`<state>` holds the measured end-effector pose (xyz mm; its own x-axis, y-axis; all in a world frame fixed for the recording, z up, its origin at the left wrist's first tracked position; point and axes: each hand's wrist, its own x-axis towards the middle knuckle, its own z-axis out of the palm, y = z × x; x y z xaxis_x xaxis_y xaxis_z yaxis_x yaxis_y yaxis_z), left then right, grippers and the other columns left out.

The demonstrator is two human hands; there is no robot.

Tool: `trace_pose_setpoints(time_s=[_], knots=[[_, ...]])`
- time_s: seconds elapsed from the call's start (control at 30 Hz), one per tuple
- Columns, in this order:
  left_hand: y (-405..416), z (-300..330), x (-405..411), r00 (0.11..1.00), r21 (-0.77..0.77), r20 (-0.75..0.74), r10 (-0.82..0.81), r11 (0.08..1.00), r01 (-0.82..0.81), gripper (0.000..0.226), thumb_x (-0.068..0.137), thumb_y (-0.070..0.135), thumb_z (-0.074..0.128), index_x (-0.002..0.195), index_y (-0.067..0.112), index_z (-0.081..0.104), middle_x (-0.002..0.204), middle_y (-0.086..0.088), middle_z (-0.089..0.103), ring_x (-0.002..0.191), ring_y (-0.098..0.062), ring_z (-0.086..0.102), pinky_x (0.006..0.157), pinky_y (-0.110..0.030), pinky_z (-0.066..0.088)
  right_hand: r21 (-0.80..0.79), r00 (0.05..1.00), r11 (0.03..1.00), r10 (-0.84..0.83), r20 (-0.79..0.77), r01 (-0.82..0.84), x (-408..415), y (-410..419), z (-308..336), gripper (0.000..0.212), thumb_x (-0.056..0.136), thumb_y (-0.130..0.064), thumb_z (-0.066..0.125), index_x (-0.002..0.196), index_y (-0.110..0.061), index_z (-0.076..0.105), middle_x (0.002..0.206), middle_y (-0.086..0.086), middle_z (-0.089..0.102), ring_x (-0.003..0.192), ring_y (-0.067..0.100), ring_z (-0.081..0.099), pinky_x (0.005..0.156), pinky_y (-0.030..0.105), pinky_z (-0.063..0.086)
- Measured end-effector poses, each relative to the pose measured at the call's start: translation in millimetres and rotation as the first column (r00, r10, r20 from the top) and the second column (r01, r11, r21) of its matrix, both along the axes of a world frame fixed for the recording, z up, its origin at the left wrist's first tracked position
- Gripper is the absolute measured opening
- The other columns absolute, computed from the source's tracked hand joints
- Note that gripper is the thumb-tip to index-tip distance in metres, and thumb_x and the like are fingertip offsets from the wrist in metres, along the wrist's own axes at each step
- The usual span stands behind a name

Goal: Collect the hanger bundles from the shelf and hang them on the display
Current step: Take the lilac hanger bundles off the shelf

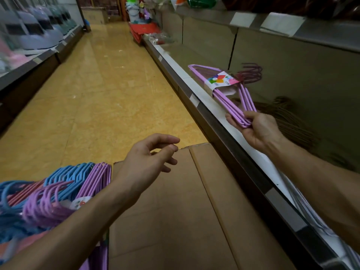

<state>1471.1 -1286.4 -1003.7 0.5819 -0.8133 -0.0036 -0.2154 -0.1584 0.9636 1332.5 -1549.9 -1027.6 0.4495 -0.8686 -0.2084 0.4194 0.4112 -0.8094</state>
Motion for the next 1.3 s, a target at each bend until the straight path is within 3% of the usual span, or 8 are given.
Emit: trace_pose_setpoints(time_s=[0.4, 0.53, 0.67, 0.77, 0.93, 1.03, 1.17, 1.3], knots=[[36, 33, 36, 0.788, -0.036, -0.56, 0.258, 0.942, -0.334, 0.015, 0.097, 0.022, 0.062, 0.101, 0.008, 0.058, 0.126, -0.019, 0.059, 0.108, -0.033, 0.065, 0.092, -0.042, 0.056, 0.122, 0.917, 0.913, 0.372, 0.147, -0.39, -43, 164, 28, 0.034, 0.093, 0.002, 0.043, 0.124, 0.015, 0.049, 0.12, 0.038, 0.062, 0.111, 0.046, 0.065, 0.091, 0.05, 0.055], [53, 45, 52, 0.652, -0.043, -0.714, 0.257, 0.912, -0.407, 0.052, 0.092, 0.033, 0.068, 0.134, 0.01, 0.046, 0.13, -0.022, 0.05, 0.114, -0.038, 0.06, 0.099, -0.05, 0.051, 0.128, 0.842, 0.842, 0.49, 0.223, -0.524, -54, 195, 25, 0.04, 0.096, 0.0, 0.042, 0.134, 0.011, 0.047, 0.13, 0.038, 0.055, 0.122, 0.046, 0.059, 0.091, 0.047, 0.057], [67, 59, 67, 0.531, -0.173, -0.841, 0.106, 0.876, -0.45, 0.053, 0.086, 0.039, 0.072, 0.118, 0.003, 0.051, 0.119, -0.022, 0.06, 0.108, -0.039, 0.066, 0.091, -0.058, 0.053, 0.103, 0.703, 0.715, 0.633, 0.325, -0.692, -58, 213, 14, 0.044, 0.108, -0.001, 0.025, 0.151, 0.011, 0.019, 0.149, 0.039, 0.032, 0.144, 0.048, 0.029, 0.115, 0.047, 0.036], [71, 50, 86, 0.457, -0.206, -0.888, 0.045, 0.849, -0.486, 0.107, 0.057, 0.045, 0.09, 0.142, 0.004, 0.039, 0.132, -0.029, 0.059, 0.11, -0.05, 0.063, 0.081, -0.073, 0.049, 0.055, 0.62, 0.636, 0.725, 0.299, -0.77, -60, 222, 10, 0.041, 0.108, 0.001, 0.025, 0.146, 0.017, 0.025, 0.147, 0.041, 0.034, 0.142, 0.049, 0.033, 0.116, 0.047, 0.034], [83, 59, 84, 0.476, -0.176, -0.862, 0.175, 0.777, -0.604, 0.058, 0.093, 0.051, 0.056, 0.141, 0.022, 0.046, 0.118, -0.017, 0.071, 0.104, -0.044, 0.069, 0.081, -0.076, 0.047, -0.006, 0.569, 0.577, 0.808, 0.154, -0.817, -62, 230, 15, 0.049, 0.095, 0.003, 0.058, 0.14, 0.013, 0.041, 0.137, 0.035, 0.047, 0.13, 0.043, 0.049, 0.108, 0.049, 0.042], [89, 68, 75, 0.504, -0.182, -0.841, 0.196, 0.775, -0.605, 0.049, 0.102, 0.05, 0.041, 0.126, 0.012, 0.061, 0.114, -0.014, 0.073, 0.101, -0.035, 0.071, 0.083, -0.057, 0.057, -0.045, 0.497, 0.515, 0.844, 0.199, -0.856, -58, 237, 29, 0.046, 0.094, -0.007, 0.064, 0.135, 0.009, 0.05, 0.129, 0.028, 0.057, 0.124, 0.039, 0.055, 0.106, 0.049, 0.045], [99, 80, 55, 0.527, -0.188, -0.831, 0.181, 0.799, -0.571, 0.047, 0.104, 0.047, 0.036, 0.096, 0.011, 0.065, 0.096, -0.015, 0.077, 0.091, -0.031, 0.072, 0.088, -0.055, 0.052, -0.023, 0.505, 0.518, 0.843, 0.182, -0.855, -41, 243, 47, 0.044, 0.082, -0.028, 0.082, 0.111, 0.001, 0.067, 0.105, 0.016, 0.066, 0.098, 0.028, 0.066, 0.094, 0.039, 0.055], [105, 88, 41, 0.551, -0.195, -0.82, 0.153, 0.831, -0.521, 0.04, 0.106, 0.04, 0.034, 0.087, 0.013, 0.055, 0.058, -0.011, 0.071, 0.049, -0.027, 0.07, 0.052, -0.049, 0.058, 0.041, 0.519, 0.525, 0.824, 0.225, -0.85, -23, 251, 65, 0.043, 0.075, -0.033, 0.085, 0.098, -0.002, 0.065, 0.083, 0.009, 0.063, 0.073, 0.018, 0.065, 0.067, 0.025, 0.058]])
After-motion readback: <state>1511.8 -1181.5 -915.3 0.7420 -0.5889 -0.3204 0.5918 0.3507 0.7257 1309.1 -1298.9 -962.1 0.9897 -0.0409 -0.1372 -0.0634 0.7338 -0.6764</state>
